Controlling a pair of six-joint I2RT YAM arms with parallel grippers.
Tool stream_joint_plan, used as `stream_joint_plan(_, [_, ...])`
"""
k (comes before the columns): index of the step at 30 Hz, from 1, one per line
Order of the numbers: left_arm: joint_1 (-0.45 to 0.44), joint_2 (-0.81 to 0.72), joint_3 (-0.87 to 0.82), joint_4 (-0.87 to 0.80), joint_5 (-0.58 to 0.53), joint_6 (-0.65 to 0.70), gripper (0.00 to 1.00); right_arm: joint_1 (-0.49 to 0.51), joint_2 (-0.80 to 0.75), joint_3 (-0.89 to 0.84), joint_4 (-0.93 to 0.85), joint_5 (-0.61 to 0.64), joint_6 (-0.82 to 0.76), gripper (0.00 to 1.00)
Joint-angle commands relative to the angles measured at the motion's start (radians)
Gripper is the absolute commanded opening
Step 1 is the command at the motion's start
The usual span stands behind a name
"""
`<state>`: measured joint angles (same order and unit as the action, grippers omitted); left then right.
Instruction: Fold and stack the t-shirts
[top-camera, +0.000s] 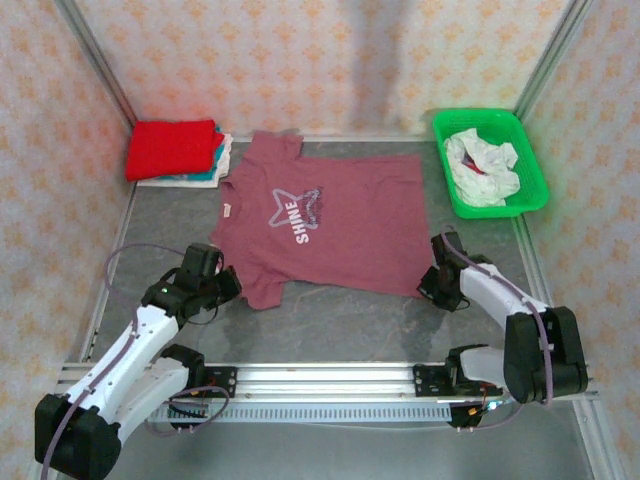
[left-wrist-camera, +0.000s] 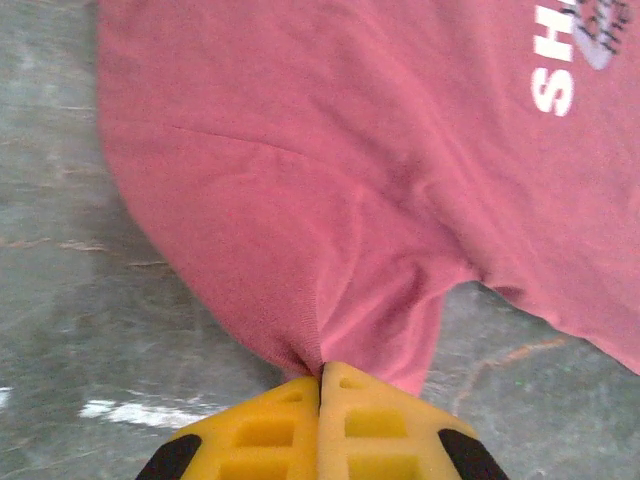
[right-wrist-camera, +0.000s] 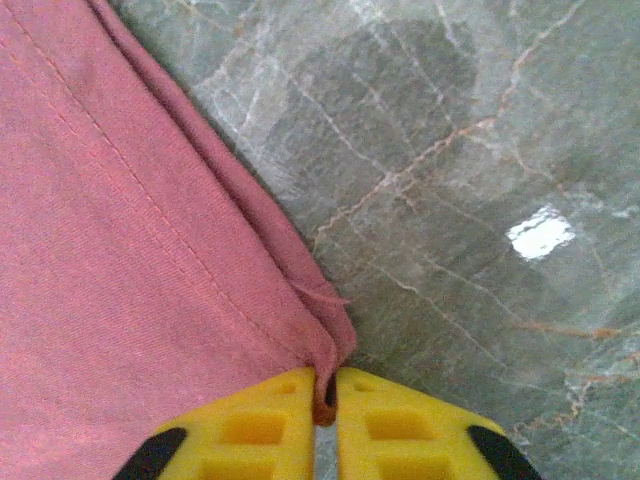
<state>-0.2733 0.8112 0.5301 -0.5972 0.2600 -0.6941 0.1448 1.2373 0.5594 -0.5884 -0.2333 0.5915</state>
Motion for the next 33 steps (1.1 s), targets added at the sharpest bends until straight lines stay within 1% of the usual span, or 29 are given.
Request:
stream_joint_plan(1, [-0.005,-0.030,0.015,0.012,0.038,0.054,0.00,0.005,-0.039,-0.011,0.061,0.006,-0.006,0.06])
stream_joint_plan(4, [-0.004,-0.087,0.032,-0.042,0.023,0.037,0.00,0.004,-0.063,0.011,0.015,0.016,-0.018,0.00])
stream_joint_plan(10, [-0.004,-0.259,0.031,-0.121,0.005,-0.024,0.00,0.006,-0.136,-0.003,-0.009,-0.001,-0.010,0.00])
stream_joint_plan(12, [-0.005,-0.307,0.017,-0.126,0.030,-0.033,0.00,0.005,-0.168,-0.006,-0.027,0.004,-0.004,0.00])
stream_joint_plan(15, [-0.006,-0.340,0.010,-0.163,0.065,-0.044,0.00,0.005,-0.229,-0.010,-0.045,0.013,-0.003,0.00])
stream_joint_plan(19, [-0.012,-0.377,0.037,-0.201,0.072,-0.073,0.00,0.005,-0.271,0.009,-0.096,0.022,-0.015,0.00])
stream_joint_plan(23, [-0.011,-0.426,0.092,-0.249,0.038,-0.063,0.00,0.005,-0.311,0.037,-0.123,0.008,-0.016,0.00])
stream_joint_plan(26, [-0.012,-0.397,0.134,-0.254,0.023,-0.029,0.00,0.006,-0.320,0.069,-0.138,0.016,-0.029,0.00])
stream_joint_plan(29, [-0.012,-0.294,0.184,-0.269,0.023,0.011,0.00,0.005,-0.310,0.103,-0.146,0.030,-0.041,0.00])
stream_joint_plan(31, [-0.011,-0.226,0.204,-0.270,-0.008,0.030,0.00,0.005,-0.294,0.120,-0.132,0.044,-0.050,0.00])
stream_joint_plan(33, [-0.011,-0.185,0.210,-0.223,-0.042,0.038,0.00,0.005,-0.266,0.149,-0.122,0.058,-0.061,0.00])
